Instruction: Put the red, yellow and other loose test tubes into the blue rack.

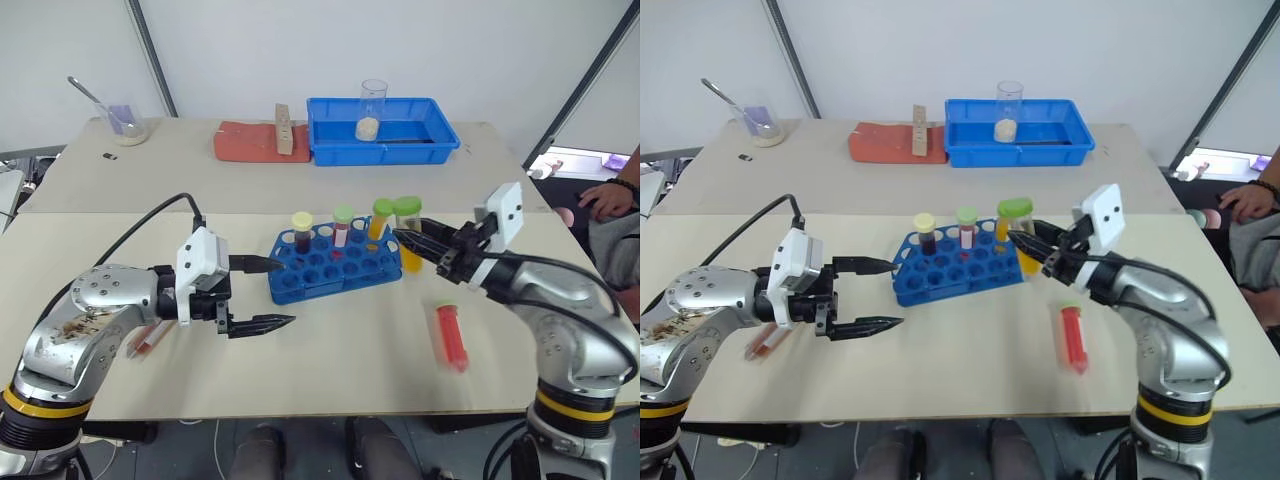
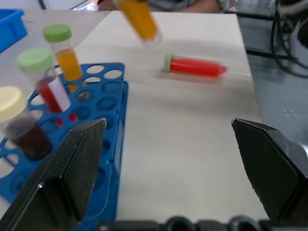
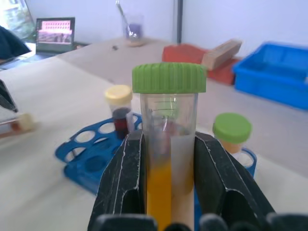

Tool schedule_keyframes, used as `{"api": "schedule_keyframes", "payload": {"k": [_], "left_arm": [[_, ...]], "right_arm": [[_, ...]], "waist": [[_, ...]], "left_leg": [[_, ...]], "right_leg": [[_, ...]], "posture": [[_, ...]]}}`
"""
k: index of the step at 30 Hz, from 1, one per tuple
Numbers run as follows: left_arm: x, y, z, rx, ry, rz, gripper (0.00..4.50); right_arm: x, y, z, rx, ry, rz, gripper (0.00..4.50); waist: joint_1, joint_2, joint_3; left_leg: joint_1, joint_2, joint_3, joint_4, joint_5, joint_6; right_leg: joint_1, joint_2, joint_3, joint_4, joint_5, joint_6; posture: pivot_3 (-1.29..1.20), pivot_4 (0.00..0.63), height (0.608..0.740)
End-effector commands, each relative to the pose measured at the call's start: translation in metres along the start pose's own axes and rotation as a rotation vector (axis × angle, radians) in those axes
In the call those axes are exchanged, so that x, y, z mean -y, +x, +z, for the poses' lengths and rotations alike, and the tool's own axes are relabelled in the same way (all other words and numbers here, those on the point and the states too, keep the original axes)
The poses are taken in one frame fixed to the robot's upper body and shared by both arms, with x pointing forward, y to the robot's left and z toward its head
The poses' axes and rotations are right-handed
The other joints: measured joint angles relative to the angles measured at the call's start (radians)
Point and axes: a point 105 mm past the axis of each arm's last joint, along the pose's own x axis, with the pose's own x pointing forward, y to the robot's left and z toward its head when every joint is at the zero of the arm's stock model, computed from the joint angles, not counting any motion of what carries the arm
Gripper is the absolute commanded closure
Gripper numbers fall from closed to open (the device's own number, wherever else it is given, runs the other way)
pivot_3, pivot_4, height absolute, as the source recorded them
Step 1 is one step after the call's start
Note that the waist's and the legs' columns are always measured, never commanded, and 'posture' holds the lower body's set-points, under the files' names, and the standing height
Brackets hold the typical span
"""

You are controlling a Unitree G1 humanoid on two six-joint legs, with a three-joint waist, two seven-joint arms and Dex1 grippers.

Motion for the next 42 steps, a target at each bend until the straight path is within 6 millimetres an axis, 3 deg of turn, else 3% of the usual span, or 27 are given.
{"api": "schedule_keyframes", "payload": {"k": [1, 14, 30, 42], "left_arm": [[-0.003, 0.005, 0.011, 0.039, 0.026, 0.017, 0.0], [0.002, 0.016, 0.01, 0.087, -0.018, 0.044, 0.0], [-0.005, 0.018, 0.016, 0.122, -0.039, 0.062, 0.0], [-0.01, 0.02, 0.029, 0.155, -0.061, 0.066, 0.0]], "right_arm": [[0.005, 0.007, 0.0, 0.1, -0.136, -0.063, 3.54], [0.007, 0.037, -0.025, 0.234, -0.095, -0.17, 3.54], [0.014, 0.036, -0.046, 0.281, -0.056, -0.337, 3.55], [0.015, 0.03, -0.043, 0.292, -0.078, -0.366, 3.55]], "waist": [[-0.002, 0.0, 0.0], [-0.007, 0.0, 0.0], [-0.007, 0.0, 0.0], [-0.007, 0.0, 0.0]], "left_leg": [[0.0, 0.0, 0.0, 0.0, 0.0, 0.0], [0.0, 0.0, -0.001, -0.002, 0.0, 0.0], [0.0, 0.001, -0.002, -0.002, 0.0, 0.0], [0.0, 0.001, -0.002, -0.002, 0.0, 0.0]], "right_leg": [[0.0, 0.0, 0.0, 0.0, 0.001, 0.001], [0.0, 0.001, 0.0, 0.0, 0.001, 0.001], [0.0, 0.001, 0.0, 0.0, 0.001, 0.0], [0.0, 0.001, 0.0, 0.0, 0.001, 0.0]], "posture": [[0.0, 0.15, 0.74], [0.0, 0.15, 0.74], [0.0, 0.15, 0.74], [0.0, 0.15, 0.74]]}}
